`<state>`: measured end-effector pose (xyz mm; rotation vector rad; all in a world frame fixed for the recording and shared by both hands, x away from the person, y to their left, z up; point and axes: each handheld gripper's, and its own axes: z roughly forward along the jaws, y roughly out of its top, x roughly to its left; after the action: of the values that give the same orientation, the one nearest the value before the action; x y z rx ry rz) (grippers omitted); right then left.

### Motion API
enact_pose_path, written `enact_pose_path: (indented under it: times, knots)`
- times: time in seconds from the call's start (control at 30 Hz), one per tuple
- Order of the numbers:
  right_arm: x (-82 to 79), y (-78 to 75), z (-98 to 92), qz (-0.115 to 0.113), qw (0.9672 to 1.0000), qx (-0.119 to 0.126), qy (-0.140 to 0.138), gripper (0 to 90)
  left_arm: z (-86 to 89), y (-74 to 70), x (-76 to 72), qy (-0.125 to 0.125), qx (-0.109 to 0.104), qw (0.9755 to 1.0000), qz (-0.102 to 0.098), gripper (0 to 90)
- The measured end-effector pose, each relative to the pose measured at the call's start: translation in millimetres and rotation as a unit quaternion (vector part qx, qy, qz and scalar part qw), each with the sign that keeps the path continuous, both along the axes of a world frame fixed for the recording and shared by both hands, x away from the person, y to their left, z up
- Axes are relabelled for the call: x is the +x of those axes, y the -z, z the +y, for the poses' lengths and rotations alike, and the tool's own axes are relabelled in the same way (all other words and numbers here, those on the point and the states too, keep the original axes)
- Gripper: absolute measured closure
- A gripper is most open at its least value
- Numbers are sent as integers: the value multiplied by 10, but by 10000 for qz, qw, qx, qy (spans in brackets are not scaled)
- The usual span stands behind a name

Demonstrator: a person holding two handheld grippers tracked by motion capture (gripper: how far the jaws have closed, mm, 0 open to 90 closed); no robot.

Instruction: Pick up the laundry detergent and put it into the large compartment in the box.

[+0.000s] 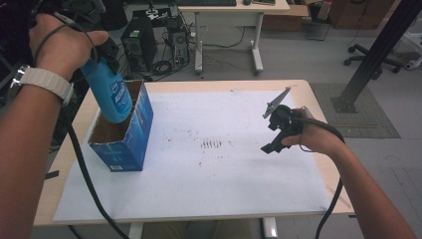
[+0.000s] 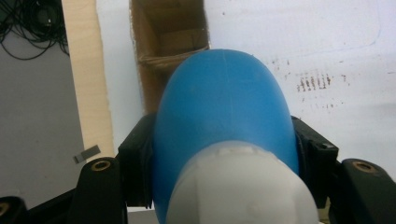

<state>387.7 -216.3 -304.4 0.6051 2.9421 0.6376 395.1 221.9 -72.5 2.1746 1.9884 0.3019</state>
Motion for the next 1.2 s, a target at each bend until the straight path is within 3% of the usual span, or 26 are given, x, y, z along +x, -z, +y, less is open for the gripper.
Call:
enact_pose_path:
  times: [0.4,0.73,1.2]
  knots:
    - [30,25,39,30,10000,-32,2,104,148,162,49,-69,143,9999,14,373]
    - [42,33,58,45,10000,-48,3,103,202,349,96,-37,144,9999,11,373]
    - [52,44,45,76,9999,-61,33,104,303,720,168,11,86,9999,108,373]
